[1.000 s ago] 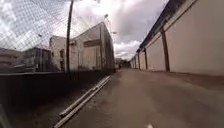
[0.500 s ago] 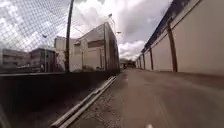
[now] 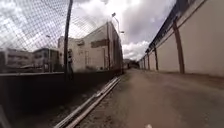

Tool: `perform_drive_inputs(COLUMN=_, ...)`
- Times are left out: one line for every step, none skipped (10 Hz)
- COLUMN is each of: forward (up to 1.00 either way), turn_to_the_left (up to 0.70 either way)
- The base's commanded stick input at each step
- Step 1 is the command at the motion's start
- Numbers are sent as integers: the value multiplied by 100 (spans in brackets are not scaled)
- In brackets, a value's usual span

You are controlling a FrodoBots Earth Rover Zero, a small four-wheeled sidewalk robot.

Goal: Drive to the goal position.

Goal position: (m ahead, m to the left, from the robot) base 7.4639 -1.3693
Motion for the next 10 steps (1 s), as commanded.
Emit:
perform_drive_inputs(forward=0, turn_to_the_left=-36)
perform_drive_inputs(forward=0, turn_to_the_left=-36)
perform_drive_inputs(forward=0, turn_to_the_left=-36)
perform_drive_inputs(forward=0, turn_to_the_left=-36)
perform_drive_inputs(forward=0, turn_to_the_left=-37)
perform_drive_inputs(forward=0, turn_to_the_left=-36)
perform_drive_inputs(forward=0, turn_to_the_left=-38)
perform_drive_inputs(forward=0, turn_to_the_left=-38)
perform_drive_inputs(forward=0, turn_to_the_left=-38)
perform_drive_inputs(forward=0, turn_to_the_left=-39)
